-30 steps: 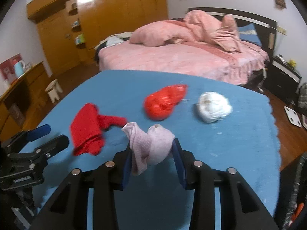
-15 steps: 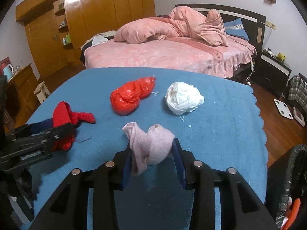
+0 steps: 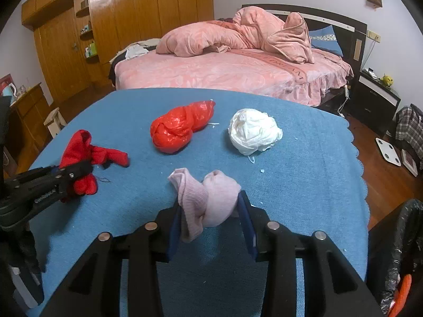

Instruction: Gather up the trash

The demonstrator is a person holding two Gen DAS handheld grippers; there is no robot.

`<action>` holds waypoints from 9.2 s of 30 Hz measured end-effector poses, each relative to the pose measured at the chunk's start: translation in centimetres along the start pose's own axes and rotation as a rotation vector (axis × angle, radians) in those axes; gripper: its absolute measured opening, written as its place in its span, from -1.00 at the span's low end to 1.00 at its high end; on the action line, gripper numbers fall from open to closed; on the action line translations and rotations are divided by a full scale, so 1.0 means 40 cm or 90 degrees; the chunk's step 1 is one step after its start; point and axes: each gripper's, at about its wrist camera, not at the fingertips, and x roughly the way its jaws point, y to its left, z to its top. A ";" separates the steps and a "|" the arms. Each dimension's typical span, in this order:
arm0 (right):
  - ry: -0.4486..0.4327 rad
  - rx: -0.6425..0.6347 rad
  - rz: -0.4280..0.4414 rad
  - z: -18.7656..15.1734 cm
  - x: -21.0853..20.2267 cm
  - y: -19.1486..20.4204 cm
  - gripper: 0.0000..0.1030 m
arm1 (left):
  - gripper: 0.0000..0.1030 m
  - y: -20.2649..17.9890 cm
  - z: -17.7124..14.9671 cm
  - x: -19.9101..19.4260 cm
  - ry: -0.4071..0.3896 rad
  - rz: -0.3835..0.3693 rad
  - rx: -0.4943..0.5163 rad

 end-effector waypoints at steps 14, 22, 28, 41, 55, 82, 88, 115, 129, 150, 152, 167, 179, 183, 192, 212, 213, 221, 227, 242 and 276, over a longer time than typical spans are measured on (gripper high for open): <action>-0.027 0.012 0.015 0.007 -0.061 -0.017 -0.23 | -0.75 -0.074 -0.030 -0.100 -0.046 -0.030 0.001; -0.042 0.030 0.022 0.009 -0.106 -0.042 -0.23 | -0.75 -0.127 -0.037 -0.152 -0.072 -0.049 0.016; -0.055 0.044 0.017 0.006 -0.152 -0.067 -0.23 | -0.75 -0.166 -0.037 -0.188 -0.089 -0.058 0.023; -0.096 0.053 0.001 -0.007 -0.283 -0.128 -0.23 | -0.75 -0.266 -0.047 -0.273 -0.121 -0.083 0.045; -0.142 0.063 -0.021 -0.036 -0.427 -0.187 -0.23 | -0.75 -0.386 -0.080 -0.364 -0.145 -0.129 0.086; -0.176 0.123 -0.125 -0.152 -0.657 -0.386 -0.22 | -0.75 -0.671 -0.163 -0.526 -0.182 -0.259 0.204; -0.177 0.143 -0.145 -0.179 -0.686 -0.445 -0.22 | -0.75 -0.719 -0.176 -0.537 -0.183 -0.277 0.227; -0.147 0.211 -0.229 -0.284 -0.708 -0.624 -0.22 | -0.75 -0.920 -0.224 -0.460 -0.149 -0.350 0.295; -0.110 0.227 -0.217 -0.308 -0.656 -0.689 -0.18 | -0.73 -0.956 -0.229 -0.335 -0.081 -0.354 0.300; -0.128 0.243 -0.226 -0.302 -0.654 -0.670 0.89 | 0.74 -0.759 -0.185 -0.318 -0.110 -0.244 0.222; -0.131 0.228 -0.216 -0.288 -0.646 -0.646 0.89 | 0.74 -0.716 -0.177 -0.323 -0.118 -0.225 0.210; -0.127 0.110 -0.105 -0.117 -0.485 -0.391 0.88 | 0.74 -0.390 -0.108 -0.285 -0.131 -0.071 0.106; -0.119 0.085 -0.055 0.040 -0.296 -0.255 0.88 | 0.74 -0.224 0.009 -0.166 -0.123 -0.010 0.058; -0.102 0.072 -0.050 0.084 -0.224 -0.225 0.88 | 0.74 -0.191 0.039 -0.122 -0.116 -0.004 0.053; -0.073 0.047 -0.048 0.149 -0.051 -0.173 0.88 | 0.74 -0.109 0.089 -0.032 -0.095 0.015 0.020; 0.018 0.059 0.023 0.173 0.127 -0.141 -0.15 | 0.73 -0.099 0.089 0.033 -0.064 0.013 0.024; 0.017 0.052 0.022 0.171 0.128 -0.135 -0.20 | 0.73 -0.100 0.088 0.033 -0.064 0.012 0.025; -0.011 0.057 -0.018 0.173 0.088 -0.163 -0.33 | 0.70 -0.147 0.107 0.034 -0.074 -0.015 0.038; -0.012 0.061 -0.054 0.179 0.074 -0.199 -0.33 | 0.63 -0.206 0.140 0.069 -0.062 -0.044 0.047; 0.008 0.089 -0.046 0.144 0.089 -0.229 -0.33 | -0.11 -0.263 0.144 0.183 0.024 -0.053 0.074; -0.025 0.081 0.017 0.108 -0.049 -0.177 -0.33 | -0.26 -0.239 0.089 -0.072 -0.073 -0.030 0.053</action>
